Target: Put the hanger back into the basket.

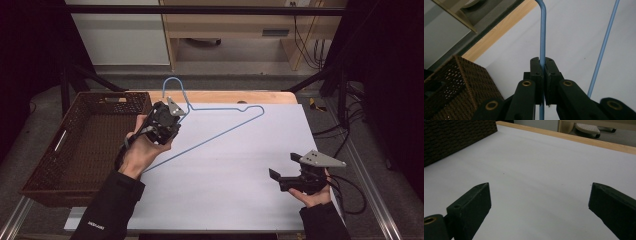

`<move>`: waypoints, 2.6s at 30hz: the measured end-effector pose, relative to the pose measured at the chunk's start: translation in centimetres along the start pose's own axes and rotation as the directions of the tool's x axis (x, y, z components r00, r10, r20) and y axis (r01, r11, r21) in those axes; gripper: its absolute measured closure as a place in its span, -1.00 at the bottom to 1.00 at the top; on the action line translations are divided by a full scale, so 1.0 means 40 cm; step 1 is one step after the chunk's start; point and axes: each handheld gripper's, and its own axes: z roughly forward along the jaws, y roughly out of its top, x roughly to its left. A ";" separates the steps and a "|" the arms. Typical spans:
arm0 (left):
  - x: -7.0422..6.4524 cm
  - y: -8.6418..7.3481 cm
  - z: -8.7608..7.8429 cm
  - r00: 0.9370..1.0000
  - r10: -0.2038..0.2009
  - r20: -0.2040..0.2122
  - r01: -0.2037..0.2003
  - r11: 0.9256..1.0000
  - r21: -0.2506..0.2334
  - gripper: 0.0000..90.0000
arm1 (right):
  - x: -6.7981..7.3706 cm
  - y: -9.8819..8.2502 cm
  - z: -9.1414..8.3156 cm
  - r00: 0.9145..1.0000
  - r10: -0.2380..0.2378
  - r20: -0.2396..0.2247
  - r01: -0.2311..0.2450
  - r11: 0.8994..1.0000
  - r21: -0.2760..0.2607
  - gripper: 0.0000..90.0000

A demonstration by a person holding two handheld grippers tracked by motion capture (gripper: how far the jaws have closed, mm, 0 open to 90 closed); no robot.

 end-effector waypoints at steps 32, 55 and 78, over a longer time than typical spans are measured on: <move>0.177 -0.097 -0.120 0.982 -0.127 -0.136 0.126 0.992 -0.021 0.94 | -0.005 -0.010 0.003 1.000 0.013 0.025 -0.013 1.000 0.018 -0.92; 0.325 -0.243 -0.134 0.944 -0.230 -0.237 0.242 0.970 0.024 0.94 | -0.003 -0.010 0.007 1.000 0.009 0.024 -0.010 1.000 0.022 -0.92; 0.430 -0.420 -0.158 0.882 -0.319 -0.347 0.359 0.932 0.057 0.94 | -0.003 -0.011 0.009 1.000 0.006 0.027 -0.007 1.000 0.027 -0.92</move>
